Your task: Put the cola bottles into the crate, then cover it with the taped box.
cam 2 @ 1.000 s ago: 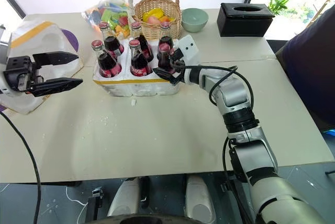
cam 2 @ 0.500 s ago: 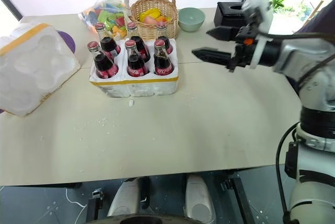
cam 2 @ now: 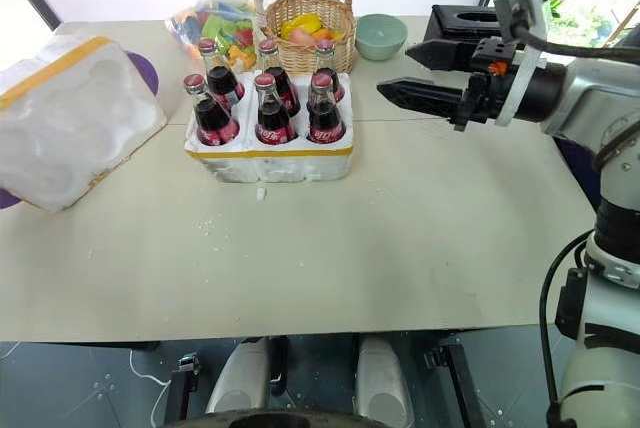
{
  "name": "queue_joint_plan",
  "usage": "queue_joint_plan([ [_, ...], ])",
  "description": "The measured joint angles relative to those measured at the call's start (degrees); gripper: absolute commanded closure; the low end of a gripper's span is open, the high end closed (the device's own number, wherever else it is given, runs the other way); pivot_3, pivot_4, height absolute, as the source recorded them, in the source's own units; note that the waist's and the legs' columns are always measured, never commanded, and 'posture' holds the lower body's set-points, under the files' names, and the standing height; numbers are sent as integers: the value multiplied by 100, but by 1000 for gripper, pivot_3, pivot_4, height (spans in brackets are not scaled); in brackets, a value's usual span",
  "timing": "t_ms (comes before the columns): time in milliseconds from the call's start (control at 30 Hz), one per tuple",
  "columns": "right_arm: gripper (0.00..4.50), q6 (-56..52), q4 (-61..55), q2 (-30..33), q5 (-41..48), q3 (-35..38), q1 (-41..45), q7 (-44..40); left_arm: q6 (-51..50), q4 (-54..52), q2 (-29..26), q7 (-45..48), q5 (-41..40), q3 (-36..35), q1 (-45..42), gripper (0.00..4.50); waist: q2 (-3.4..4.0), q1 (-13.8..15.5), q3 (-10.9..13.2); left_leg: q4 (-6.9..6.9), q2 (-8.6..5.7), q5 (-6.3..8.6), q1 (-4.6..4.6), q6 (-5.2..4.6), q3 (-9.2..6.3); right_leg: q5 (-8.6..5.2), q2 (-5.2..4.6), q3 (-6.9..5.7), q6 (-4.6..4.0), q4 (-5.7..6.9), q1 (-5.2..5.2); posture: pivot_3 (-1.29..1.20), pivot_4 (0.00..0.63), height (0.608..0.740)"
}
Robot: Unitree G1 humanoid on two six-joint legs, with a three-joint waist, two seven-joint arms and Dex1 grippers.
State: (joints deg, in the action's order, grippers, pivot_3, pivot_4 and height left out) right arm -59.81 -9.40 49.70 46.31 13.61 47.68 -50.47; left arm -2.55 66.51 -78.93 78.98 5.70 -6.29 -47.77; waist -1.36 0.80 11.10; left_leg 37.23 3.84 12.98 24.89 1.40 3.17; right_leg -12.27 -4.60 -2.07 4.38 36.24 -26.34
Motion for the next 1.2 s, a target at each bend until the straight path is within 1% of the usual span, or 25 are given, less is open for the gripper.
queue_joint_plan([
  [67,48,-46,-78,21,10,83,-67,145,106,309,132,-269,312,330,-448,0,-1,-22,0,2,0,0,1,0,1,2,-1,1,3,-3,-1,0,150,740],
  [200,48,-154,-243,91,67,306,-276,372,165,667,292,-476,682,707,-725,0,-1,-50,0,-4,1,0,1,0,1,1,-1,2,2,-2,-6,0,150,740],
  [400,48,-282,-566,139,254,521,-550,631,-464,880,470,172,906,998,-1379,0,-6,-23,1,5,1,0,4,0,-1,1,-2,2,2,-2,-4,0,150,740],
  [667,48,-323,-720,144,453,617,-734,890,-600,912,606,-19,1057,1126,-1404,0,-7,-30,1,6,1,0,4,-1,-3,1,-2,2,2,0,-4,0,150,740],
  [800,48,-322,-735,144,460,616,-734,980,-604,913,607,95,1058,1135,-1403,0,-7,-25,1,7,1,0,4,-1,-3,1,-2,2,2,0,-4,0,150,740],
  [833,0,-321,-734,144,460,614,-734,993,-610,913,607,130,1057,1135,-1403,540,-7,-25,1,7,1,0,4,-1,-3,1,-1,2,2,0,-4,0,150,740],
  [867,0,-318,-734,143,458,611,-734,1002,-622,913,607,161,1058,1135,-1403,865,-7,-25,1,8,1,0,4,-1,-3,1,-2,2,2,1,-4,0,150,740],
  [900,0,-307,-734,143,454,606,-734,1014,-669,913,607,209,1058,1135,-1403,1351,-7,-25,1,8,1,0,4,-1,-3,1,-2,2,2,1,-3,0,150,740],
  [933,0,-284,-734,142,451,600,-734,1024,-697,913,607,242,1058,1135,-1403,1861,-6,-25,1,9,1,0,4,-1,-3,1,-1,2,2,1,-3,0,150,740],
  [967,0,-261,-734,141,451,591,-734,1033,-710,913,607,284,1058,1135,-1403,2465,-7,-25,1,9,1,0,4,-1,-3,1,-2,2,3,1,-3,0,150,740],
  [1067,0,-205,-726,136,448,565,-734,1068,-722,913,606,361,1057,1135,-1403,3914,-7,-25,1,10,1,0,4,-1,-3,1,-1,2,3,2,-3,0,150,740],
  [1100,0,-187,-718,135,445,549,-733,1075,-724,913,606,377,1057,1135,-1403,4174,-7,-25,1,11,1,0,4,-1,-4,1,-2,2,3,2,-3,0,150,740],
  [1200,0,-142,-655,121,445,503,-728,1111,-723,913,606,423,1053,1133,-1402,4192,-7,-25,1,12,1,0,4,-1,-3,1,-2,2,3,2,-2,0,150,740],
])
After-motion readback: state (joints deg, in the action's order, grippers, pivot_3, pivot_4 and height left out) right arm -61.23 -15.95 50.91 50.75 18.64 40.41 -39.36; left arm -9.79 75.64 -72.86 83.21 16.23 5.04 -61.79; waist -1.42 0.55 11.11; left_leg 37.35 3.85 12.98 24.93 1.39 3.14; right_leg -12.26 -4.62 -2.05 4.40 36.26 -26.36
